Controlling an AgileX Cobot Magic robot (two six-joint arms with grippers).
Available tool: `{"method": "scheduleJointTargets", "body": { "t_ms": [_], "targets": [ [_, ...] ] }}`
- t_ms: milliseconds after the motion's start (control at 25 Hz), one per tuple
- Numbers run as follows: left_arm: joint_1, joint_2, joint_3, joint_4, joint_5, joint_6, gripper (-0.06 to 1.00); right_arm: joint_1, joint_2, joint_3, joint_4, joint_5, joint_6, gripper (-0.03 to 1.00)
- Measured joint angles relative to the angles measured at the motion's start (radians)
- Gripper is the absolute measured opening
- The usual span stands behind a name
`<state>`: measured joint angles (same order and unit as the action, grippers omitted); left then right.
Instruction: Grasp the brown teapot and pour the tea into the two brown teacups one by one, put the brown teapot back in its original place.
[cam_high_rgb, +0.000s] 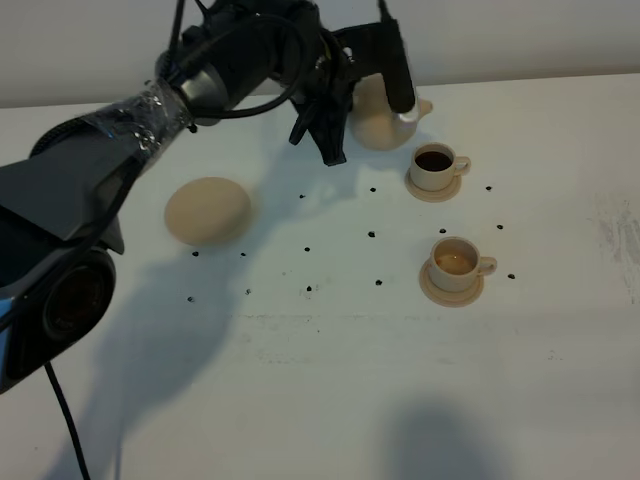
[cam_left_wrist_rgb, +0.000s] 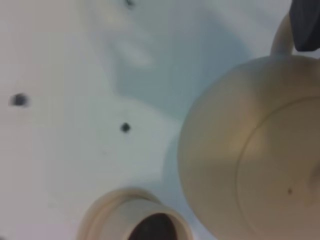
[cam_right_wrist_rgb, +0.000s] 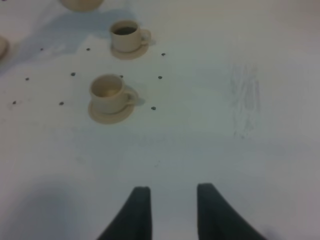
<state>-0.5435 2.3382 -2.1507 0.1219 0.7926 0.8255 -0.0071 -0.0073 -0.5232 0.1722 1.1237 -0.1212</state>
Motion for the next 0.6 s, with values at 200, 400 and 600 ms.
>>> {"method": "scheduleJointTargets", "body": {
  "t_ms": [200, 400, 600],
  "targets": [
    [0.013, -0.001, 0.0, -0.061, 0.134, -0.155, 0.09, 0.0, 0.0, 0.0, 0.0, 0.0, 0.0, 0.22],
    [0.014, -0.001, 0.0, -0.098, 0.189, -0.248, 0.09, 0.0, 0.0, 0.0, 0.0, 0.0, 0.0, 0.22],
    [0.014, 0.003, 0.0, -0.103, 0.195, -0.326, 0.09, 0.0, 0.0, 0.0, 0.0, 0.0, 0.0, 0.22]
  ]
}}
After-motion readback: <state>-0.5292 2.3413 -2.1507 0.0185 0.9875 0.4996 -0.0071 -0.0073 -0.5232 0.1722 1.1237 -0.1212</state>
